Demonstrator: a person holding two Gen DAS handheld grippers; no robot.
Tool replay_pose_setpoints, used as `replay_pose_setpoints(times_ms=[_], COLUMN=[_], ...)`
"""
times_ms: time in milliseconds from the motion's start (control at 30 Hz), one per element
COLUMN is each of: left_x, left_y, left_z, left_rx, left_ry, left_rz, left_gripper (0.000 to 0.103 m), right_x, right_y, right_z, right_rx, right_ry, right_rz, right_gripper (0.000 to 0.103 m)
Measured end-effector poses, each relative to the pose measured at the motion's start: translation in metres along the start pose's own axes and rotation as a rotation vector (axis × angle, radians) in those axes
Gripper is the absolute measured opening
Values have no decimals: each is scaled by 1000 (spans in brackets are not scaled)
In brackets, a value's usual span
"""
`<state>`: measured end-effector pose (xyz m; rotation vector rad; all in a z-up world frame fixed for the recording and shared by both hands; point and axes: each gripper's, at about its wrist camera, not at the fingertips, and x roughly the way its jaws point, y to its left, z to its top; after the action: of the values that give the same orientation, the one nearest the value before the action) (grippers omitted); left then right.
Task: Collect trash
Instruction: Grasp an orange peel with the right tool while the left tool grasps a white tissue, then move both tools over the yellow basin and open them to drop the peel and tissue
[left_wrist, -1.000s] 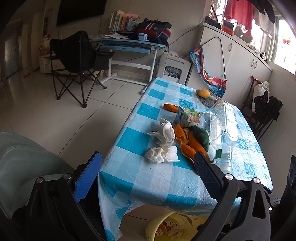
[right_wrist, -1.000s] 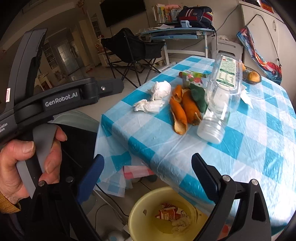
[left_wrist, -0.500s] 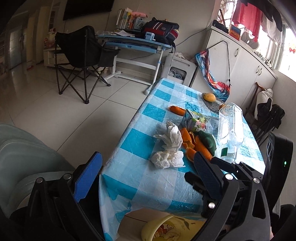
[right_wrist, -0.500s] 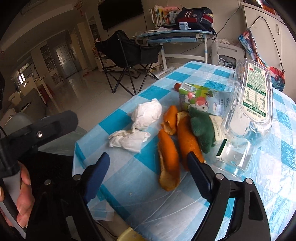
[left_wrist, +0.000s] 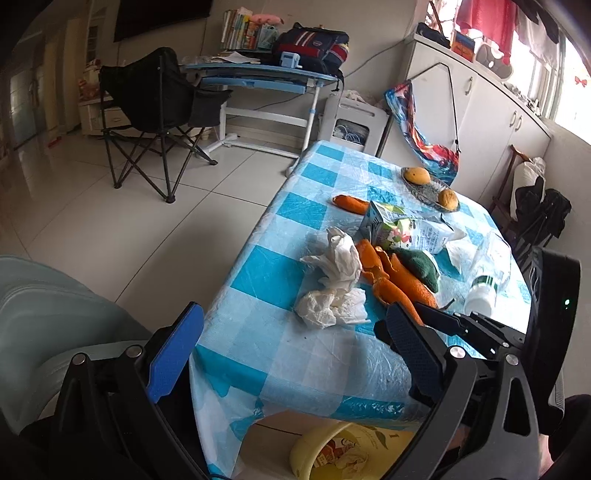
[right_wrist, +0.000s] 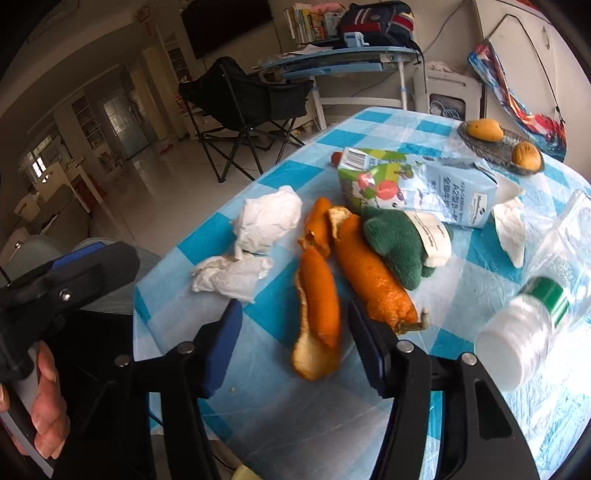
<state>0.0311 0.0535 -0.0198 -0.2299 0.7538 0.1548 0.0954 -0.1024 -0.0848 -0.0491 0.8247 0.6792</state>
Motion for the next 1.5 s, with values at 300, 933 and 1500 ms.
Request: replay_pose_setpoints(times_ms=[300, 933, 1500], left_x=[35, 57, 13], left_y=[-26, -23, -55], left_z=[4, -5, -35], left_rx=[108, 10, 106], left_ry=[85, 92, 41], left_rz=[21, -139, -272], left_gripper=[96, 31, 30], right_x=[-16, -24, -69], right_y=[-7, -16, -22], right_z=[-12, -22, -38], right_rx=[-3, 14, 106], right_ry=[17, -17, -55], right_rz=[-50, -49, -47], right_gripper=[23, 22, 20])
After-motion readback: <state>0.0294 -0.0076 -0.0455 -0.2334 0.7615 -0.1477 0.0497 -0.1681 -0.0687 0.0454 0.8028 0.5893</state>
